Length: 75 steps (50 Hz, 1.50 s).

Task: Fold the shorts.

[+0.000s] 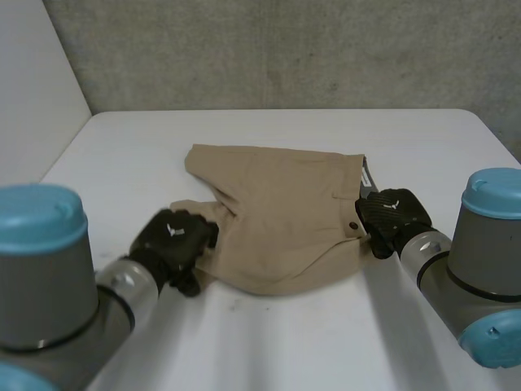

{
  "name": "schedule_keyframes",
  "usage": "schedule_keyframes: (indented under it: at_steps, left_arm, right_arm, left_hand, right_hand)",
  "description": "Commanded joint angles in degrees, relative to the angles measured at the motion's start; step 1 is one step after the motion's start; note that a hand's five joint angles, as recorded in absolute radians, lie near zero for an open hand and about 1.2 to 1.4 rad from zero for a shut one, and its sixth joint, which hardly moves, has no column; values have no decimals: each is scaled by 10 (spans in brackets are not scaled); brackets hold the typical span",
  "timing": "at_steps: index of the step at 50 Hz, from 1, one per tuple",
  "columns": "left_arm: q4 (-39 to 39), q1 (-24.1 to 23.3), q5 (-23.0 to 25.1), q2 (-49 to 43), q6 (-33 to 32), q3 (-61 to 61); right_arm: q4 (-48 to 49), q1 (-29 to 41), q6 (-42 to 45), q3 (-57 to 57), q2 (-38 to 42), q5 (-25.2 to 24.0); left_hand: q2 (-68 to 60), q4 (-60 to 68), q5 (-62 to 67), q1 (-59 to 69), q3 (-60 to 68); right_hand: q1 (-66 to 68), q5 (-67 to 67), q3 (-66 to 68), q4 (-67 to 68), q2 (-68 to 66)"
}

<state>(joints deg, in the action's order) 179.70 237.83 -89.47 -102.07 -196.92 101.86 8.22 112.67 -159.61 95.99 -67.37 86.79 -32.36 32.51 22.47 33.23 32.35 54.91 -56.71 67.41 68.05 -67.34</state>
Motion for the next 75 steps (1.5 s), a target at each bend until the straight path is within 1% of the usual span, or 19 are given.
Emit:
schedule_keyframes:
  at_steps: [1,5,7,10,16,21,28,34,47,48,51,53,54,55,60,67,70,73,75]
  left_arm:
    - [5,-15,-3,-8,6,45]
    - [6,-11,-1,-29,7,46]
    - [9,-4,0,-35,7,46]
    - [16,2,-1,-37,7,43]
    - [49,24,-2,-62,4,25]
    - [75,34,-15,-95,0,-8]
    - [79,39,-55,-148,-3,-65]
    - [73,39,-60,-190,-3,-99]
    - [71,39,-60,-219,-5,-138]
    - [71,39,-60,-220,-5,-140]
    - [71,39,-60,-222,-6,-143]
    - [71,39,-60,-223,-6,-143]
    - [72,39,-60,-223,-7,-143]
    - [72,39,-60,-222,-7,-143]
    - [60,34,-59,-207,-7,-136]
    - [-14,42,-49,-77,0,-98]
    - [-41,47,-31,-17,0,-79]
    - [-69,68,5,36,4,-63]
    - [-93,101,37,74,13,-56]
  right_arm:
    - [0,0,3,0,-2,-2]
    - [0,0,3,1,-1,-1]
    - [0,0,3,2,-1,-1]
    - [0,0,3,2,-1,-1]
    - [0,0,3,2,-2,-3]
    - [1,2,3,3,-3,-3]
    - [2,4,4,8,-3,-3]
    - [4,5,4,8,-2,-4]
    - [6,5,6,7,0,-4]
    - [6,5,6,7,0,-4]
    - [7,5,6,7,0,-4]
    - [7,4,6,6,0,-4]
    - [7,4,6,5,0,-4]
    - [7,4,7,4,0,-4]
    - [4,1,14,0,0,-3]
    - [-14,-3,87,-6,-10,0]
    - [-35,-18,124,-10,-19,3]
    - [-59,-40,152,-11,-31,2]
    - [-74,-47,167,-13,-38,4]
  left_hand:
    - [-125,124,124,116,125]
    - [-206,204,205,197,206]
    - [-212,211,211,204,213]
    - [-189,188,188,180,189]
    - [-46,45,45,37,46]
    - [-36,34,35,27,36]
    - [-36,34,35,27,36]
    - [-36,34,35,27,36]
    - [-49,48,48,41,49]
    - [-63,61,62,54,63]
    - [-210,209,209,202,210]
    - [-427,426,426,418,427]
    - [-476,474,475,467,476]
    - [-476,475,475,468,476]
    - [-476,475,475,468,476]
    - [-476,475,475,468,476]
    - [-476,475,475,468,476]
    - [-476,475,475,468,476]
    - [-476,475,475,468,476]
  right_hand:
    - [251,-133,126,120,-127]
    - [251,-133,126,120,-127]
    - [251,-133,126,120,-127]
    - [251,-133,126,120,-127]
    - [251,-133,126,120,-127]
    - [251,-133,126,120,-127]
    - [251,-133,126,120,-127]
    - [251,-133,126,120,-127]
    - [251,-133,126,120,-127]
    - [251,-133,126,120,-127]
    - [251,-133,126,120,-127]
    - [251,-133,126,120,-127]
    - [251,-133,126,120,-127]
    - [251,-133,126,120,-127]
    - [251,-133,126,120,-127]
    - [251,-133,126,120,-127]
    - [251,-133,126,120,-127]
    - [251,-133,126,120,-127]
    - [251,-133,126,120,-127]
